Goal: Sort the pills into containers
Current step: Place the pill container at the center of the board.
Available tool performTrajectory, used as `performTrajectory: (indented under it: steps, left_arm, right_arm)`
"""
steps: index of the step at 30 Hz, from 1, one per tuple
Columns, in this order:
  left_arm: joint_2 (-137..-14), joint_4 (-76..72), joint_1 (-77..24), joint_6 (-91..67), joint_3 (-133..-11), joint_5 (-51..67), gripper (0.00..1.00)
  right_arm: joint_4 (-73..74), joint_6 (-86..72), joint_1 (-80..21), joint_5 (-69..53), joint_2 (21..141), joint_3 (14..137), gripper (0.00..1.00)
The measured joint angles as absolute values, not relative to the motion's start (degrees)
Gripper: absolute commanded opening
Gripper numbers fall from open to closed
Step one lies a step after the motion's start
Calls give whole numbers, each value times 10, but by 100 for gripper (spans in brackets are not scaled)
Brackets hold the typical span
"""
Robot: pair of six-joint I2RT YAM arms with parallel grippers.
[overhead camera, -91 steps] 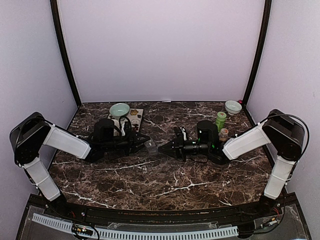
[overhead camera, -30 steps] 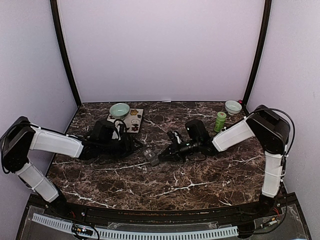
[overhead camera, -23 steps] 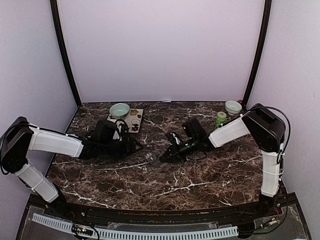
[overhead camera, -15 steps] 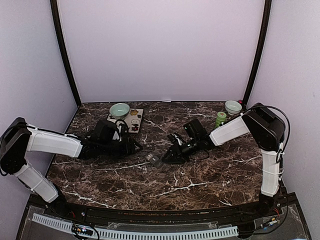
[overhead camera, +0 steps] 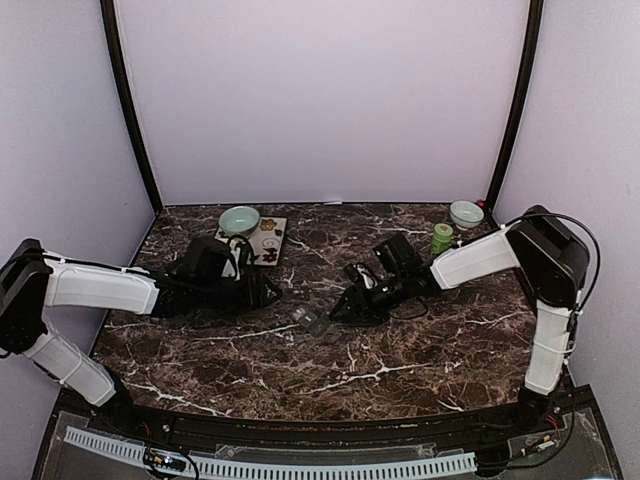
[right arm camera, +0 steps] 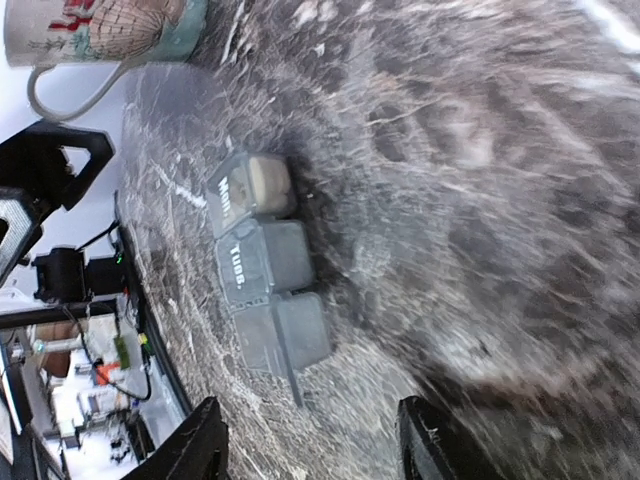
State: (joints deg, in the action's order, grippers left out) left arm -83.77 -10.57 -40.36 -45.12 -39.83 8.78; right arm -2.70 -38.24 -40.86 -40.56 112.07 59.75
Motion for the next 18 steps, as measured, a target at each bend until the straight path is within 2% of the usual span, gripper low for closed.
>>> performTrajectory:
  steps: [4,8,14,16,18]
  left_arm:
    - [-814,-87,-404,-421,-410,76,71]
    - [-781,-59,-411,-377,-432,54,71]
    - [-742,-29,-438,-315,-468,19,72]
    - [-736,-24,-449,-296,-474,7,72]
    - [-731,-19,-460,-277,-478,-6,72]
  right_arm:
    - [37,-356,-415,-324,1063,593,63]
    - [115,-328,-441,-194,980,600,69]
    - [231,-303,-461,14,920,682,74]
    - [266,-298,-461,76,916,710,83]
    - [301,-290,-461,141,909,734,99]
